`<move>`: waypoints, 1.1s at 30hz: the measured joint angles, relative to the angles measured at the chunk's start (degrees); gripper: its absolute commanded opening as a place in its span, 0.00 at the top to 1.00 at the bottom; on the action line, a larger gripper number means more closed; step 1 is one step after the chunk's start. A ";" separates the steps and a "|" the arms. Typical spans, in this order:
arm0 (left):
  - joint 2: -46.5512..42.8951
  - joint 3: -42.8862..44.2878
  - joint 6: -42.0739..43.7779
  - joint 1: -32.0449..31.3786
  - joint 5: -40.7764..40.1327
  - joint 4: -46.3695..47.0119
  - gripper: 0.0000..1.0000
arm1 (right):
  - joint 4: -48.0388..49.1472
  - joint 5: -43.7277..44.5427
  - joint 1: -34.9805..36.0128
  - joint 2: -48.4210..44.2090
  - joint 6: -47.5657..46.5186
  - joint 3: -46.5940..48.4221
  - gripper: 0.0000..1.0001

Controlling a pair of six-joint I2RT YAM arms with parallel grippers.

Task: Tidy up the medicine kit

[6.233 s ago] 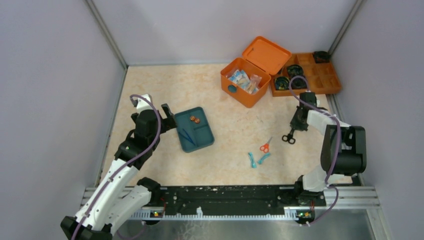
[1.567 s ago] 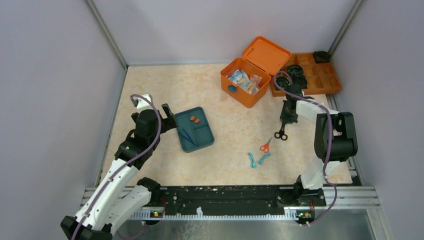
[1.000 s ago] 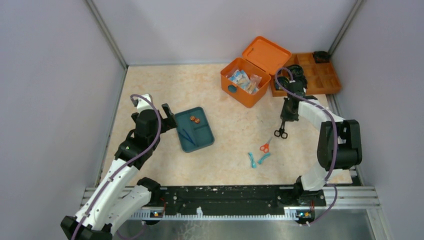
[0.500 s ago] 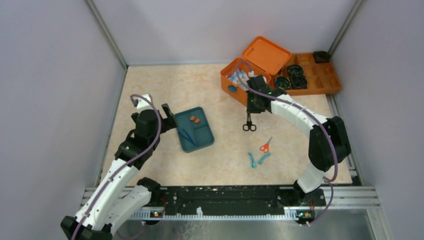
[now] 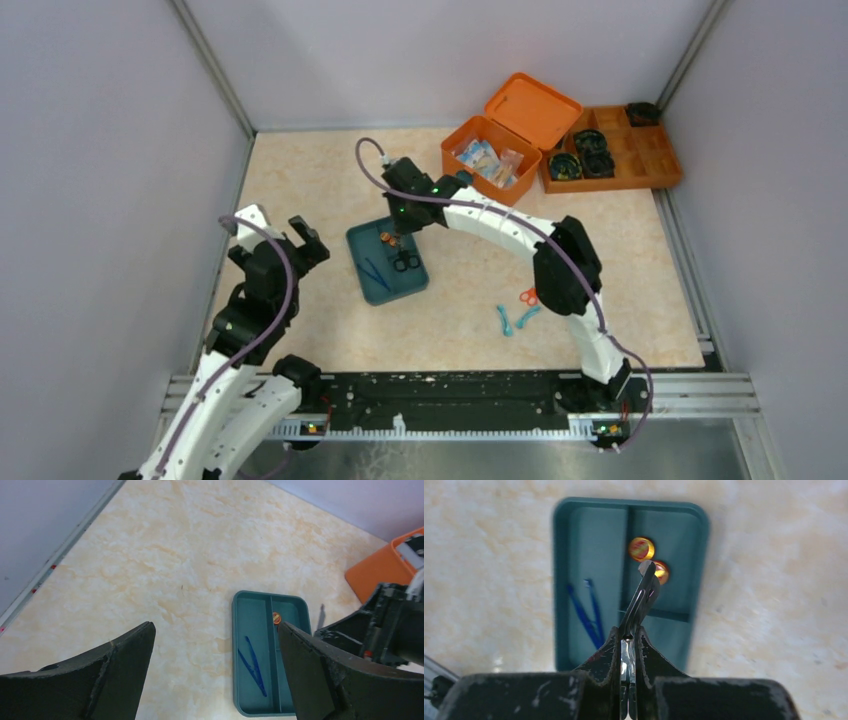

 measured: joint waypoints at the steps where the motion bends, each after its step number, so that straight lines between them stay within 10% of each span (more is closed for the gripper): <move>1: -0.72 0.46 -0.22 0.00 -0.57 -0.87 0.01 | -0.72 -0.39 0.92 1.77 -0.02 2.97 1.00; 12: -5.25 3.72 -0.37 0.02 -4.17 -5.35 0.01 | -5.27 -3.93 4.92 14.56 -1.38 22.01 1.00; 33: -5.25 2.38 -0.37 0.02 -4.15 -6.01 0.01 | -4.11 -9.27 5.01 18.64 -0.59 21.86 1.00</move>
